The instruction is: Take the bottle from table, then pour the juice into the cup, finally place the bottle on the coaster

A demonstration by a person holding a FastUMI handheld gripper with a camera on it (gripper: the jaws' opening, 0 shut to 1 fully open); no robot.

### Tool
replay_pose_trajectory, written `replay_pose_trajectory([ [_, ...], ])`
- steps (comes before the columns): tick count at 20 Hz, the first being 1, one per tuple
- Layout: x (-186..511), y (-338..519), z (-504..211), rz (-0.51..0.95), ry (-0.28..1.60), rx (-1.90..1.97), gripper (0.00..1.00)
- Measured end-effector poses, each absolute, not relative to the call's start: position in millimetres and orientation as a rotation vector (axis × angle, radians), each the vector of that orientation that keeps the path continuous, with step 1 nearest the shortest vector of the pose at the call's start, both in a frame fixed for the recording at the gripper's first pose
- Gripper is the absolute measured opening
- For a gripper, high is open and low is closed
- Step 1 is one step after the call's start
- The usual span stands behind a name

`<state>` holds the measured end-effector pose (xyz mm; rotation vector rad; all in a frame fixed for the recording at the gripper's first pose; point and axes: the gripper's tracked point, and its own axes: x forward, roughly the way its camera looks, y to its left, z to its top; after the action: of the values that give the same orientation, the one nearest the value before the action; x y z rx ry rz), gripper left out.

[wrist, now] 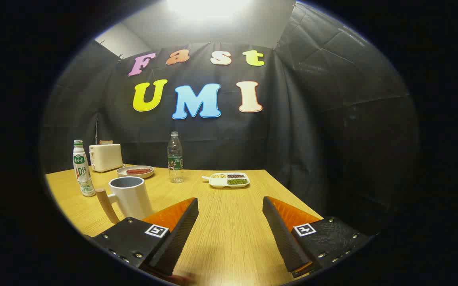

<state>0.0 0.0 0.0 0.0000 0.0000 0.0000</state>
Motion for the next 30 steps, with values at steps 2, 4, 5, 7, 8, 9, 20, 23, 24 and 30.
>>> replay_pose_trajectory([
  [2, 0, 0, 0, 0.000, 0.000, 0.000, 0.99],
  [4, 0, 0, 1, -0.001, -0.003, 0.002, 0.99],
  [5, 0, 0, 1, -0.001, -0.002, 0.002, 0.99],
  [7, 1, -1, 1, 0.000, -0.001, 0.006, 0.99],
  [8, 0, 0, 1, -0.001, -0.006, 0.006, 0.99],
  [9, 1, 0, 0, 0.000, -0.004, 0.004, 0.98],
  [20, 68, 8, 18, 0.011, -0.023, -0.034, 0.99],
  [23, 77, 7, 39, -0.046, -0.064, 0.022, 0.98],
  [24, 77, 11, 43, -0.054, -0.064, 0.033, 0.98],
  [30, 49, 34, 64, -0.097, -0.069, 0.002, 0.96],
])
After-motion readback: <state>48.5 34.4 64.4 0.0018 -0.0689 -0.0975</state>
